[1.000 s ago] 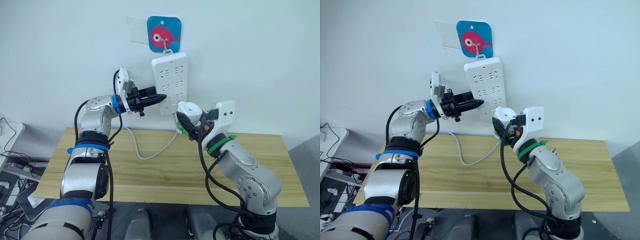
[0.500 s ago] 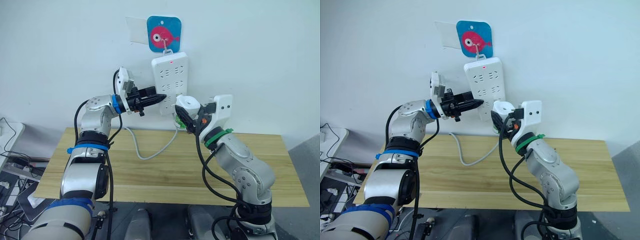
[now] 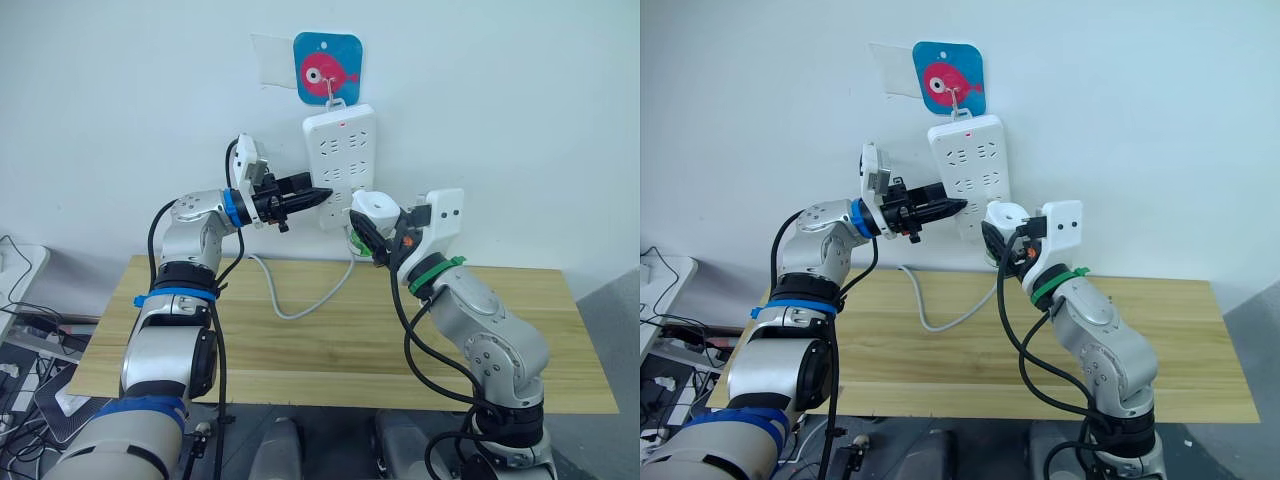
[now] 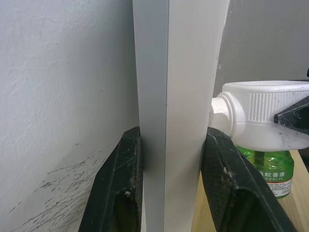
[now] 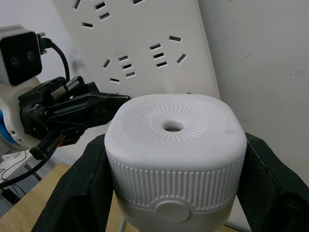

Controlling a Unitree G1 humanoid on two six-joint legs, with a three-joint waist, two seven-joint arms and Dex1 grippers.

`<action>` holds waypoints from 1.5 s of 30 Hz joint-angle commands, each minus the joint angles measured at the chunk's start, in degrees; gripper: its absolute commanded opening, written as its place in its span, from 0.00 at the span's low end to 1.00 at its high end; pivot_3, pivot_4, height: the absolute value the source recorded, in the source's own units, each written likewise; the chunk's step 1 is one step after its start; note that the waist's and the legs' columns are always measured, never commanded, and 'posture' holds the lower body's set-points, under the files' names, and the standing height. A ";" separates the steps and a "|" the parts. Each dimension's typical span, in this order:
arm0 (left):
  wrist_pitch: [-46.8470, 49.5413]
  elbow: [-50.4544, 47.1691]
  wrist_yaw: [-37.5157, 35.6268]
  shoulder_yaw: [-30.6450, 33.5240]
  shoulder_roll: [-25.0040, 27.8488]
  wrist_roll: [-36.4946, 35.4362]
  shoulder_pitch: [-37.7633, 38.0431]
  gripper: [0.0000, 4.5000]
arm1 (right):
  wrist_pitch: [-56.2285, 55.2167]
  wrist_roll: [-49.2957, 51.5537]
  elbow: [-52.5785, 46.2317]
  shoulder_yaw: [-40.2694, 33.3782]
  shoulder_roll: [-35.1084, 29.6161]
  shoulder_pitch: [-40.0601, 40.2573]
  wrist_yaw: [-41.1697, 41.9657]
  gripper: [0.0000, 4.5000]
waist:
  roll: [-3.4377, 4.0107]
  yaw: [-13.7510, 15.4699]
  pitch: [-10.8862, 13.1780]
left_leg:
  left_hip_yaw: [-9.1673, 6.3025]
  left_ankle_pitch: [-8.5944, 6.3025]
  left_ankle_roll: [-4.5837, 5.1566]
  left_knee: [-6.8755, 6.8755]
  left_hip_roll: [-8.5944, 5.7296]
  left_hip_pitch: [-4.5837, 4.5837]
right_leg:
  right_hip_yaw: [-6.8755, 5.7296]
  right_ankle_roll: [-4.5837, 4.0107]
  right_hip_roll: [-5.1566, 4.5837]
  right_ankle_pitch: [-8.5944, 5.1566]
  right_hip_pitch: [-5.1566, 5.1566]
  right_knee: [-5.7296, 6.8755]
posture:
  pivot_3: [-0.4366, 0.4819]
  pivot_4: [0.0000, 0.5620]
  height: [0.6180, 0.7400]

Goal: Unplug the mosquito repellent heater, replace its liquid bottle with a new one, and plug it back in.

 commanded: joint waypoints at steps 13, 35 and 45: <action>-0.30 -0.07 -0.40 -0.57 0.12 0.29 -0.75 0.28 | -2.68 -1.96 0.72 1.01 -0.85 -0.87 0.98 0.66 | 0.00 0.00 0.00 | 0.00 0.00 0.00 0.00 0.00 0.01 | 0.00 0.00 0.00 0.00 0.00 0.00 | 0.43 0.35 1.00; 2.54 -1.23 -1.75 -0.90 -0.69 -0.89 -0.83 0.28 | -10.22 -8.46 7.88 3.59 2.06 -3.50 0.55 0.66 | 0.00 -0.05 0.00 | 0.01 0.01 -0.01 0.02 0.00 0.02 | 0.02 0.00 0.00 0.00 0.00 0.04 | 0.42 0.34 1.00; 6.02 -3.76 -2.73 -0.44 -0.72 -2.24 -0.02 0.28 | -13.59 -9.69 13.04 3.43 2.91 -5.07 1.47 0.66 | 0.00 -0.26 0.00 | 0.01 0.03 -0.03 0.02 0.01 0.07 | 0.01 -0.01 0.02 0.00 0.00 0.11 | 0.43 0.34 1.00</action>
